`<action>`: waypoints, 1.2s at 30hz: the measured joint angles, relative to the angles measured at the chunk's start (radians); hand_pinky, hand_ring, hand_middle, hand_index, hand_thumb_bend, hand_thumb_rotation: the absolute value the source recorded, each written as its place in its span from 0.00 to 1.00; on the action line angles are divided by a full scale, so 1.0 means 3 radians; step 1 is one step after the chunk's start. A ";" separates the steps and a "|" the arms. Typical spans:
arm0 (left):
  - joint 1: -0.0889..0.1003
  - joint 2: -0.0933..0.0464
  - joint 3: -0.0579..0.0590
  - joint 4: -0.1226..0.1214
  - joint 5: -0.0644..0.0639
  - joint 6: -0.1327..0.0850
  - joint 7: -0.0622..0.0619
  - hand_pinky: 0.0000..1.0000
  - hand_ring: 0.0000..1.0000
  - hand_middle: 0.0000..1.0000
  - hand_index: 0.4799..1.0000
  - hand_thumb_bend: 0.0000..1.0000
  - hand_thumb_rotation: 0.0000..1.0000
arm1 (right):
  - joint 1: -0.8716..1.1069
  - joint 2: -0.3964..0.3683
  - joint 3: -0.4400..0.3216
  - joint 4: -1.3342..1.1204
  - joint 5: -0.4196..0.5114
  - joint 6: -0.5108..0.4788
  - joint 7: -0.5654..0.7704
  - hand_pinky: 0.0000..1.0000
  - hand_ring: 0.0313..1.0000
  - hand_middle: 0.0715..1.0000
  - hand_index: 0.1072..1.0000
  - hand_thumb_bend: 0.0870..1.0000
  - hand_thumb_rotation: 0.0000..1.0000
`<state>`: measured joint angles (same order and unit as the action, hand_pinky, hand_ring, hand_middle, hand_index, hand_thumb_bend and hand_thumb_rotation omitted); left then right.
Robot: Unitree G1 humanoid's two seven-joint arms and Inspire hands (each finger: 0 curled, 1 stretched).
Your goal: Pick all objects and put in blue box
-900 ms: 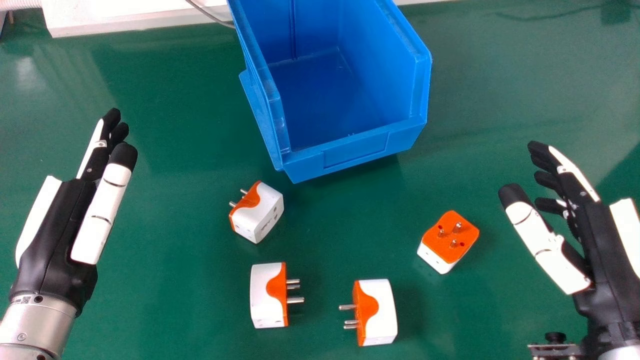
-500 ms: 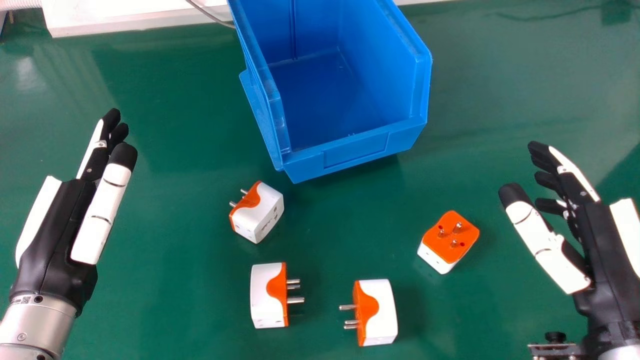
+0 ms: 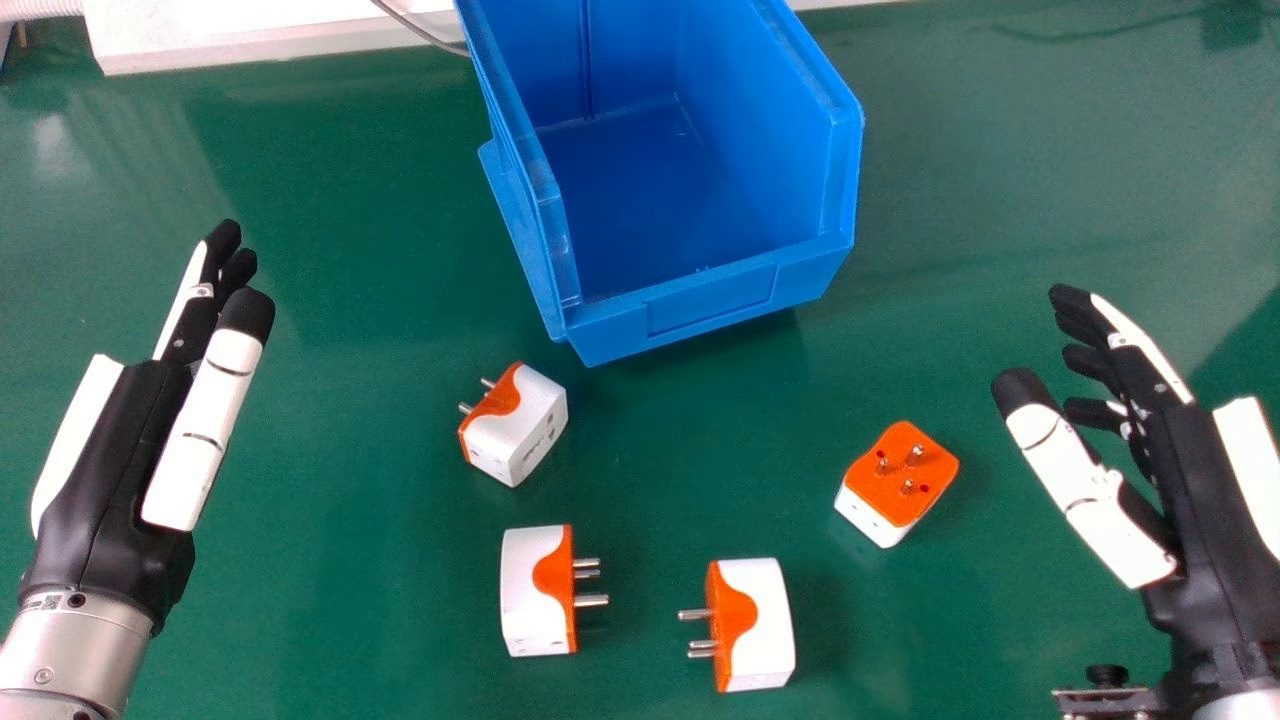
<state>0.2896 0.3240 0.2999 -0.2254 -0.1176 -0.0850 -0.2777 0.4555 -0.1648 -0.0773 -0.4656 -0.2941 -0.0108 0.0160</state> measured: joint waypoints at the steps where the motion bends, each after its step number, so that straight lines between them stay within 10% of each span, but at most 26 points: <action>1: 0.0001 0.0000 0.0000 0.0000 0.0000 0.0000 0.0000 1.00 1.00 1.00 1.00 0.58 1.00 | 0.0002 0.0000 0.0000 -0.0001 -0.0010 0.0000 0.0000 0.79 0.87 0.88 0.86 0.24 0.78; 22: 0.0062 0.0000 0.0003 -0.0081 -0.0001 0.0000 0.0000 1.00 1.00 1.00 1.00 0.58 1.00 | 0.0071 0.0005 0.0007 -0.0077 -0.0263 0.0076 -0.0002 0.78 0.87 0.88 0.85 0.40 0.71; 36: 0.0348 -0.0106 -0.0001 -0.0270 0.0008 -0.0048 0.0016 1.00 1.00 1.00 1.00 0.58 1.00 | 0.0356 0.0013 0.0039 -0.0089 -0.0505 -0.0028 -0.0124 0.81 0.89 0.91 0.89 0.42 0.68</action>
<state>0.3939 0.2924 0.2995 -0.3063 -0.1154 -0.0994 -0.2729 0.5622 -0.1610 -0.0655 -0.4922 -0.4455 -0.0194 -0.0212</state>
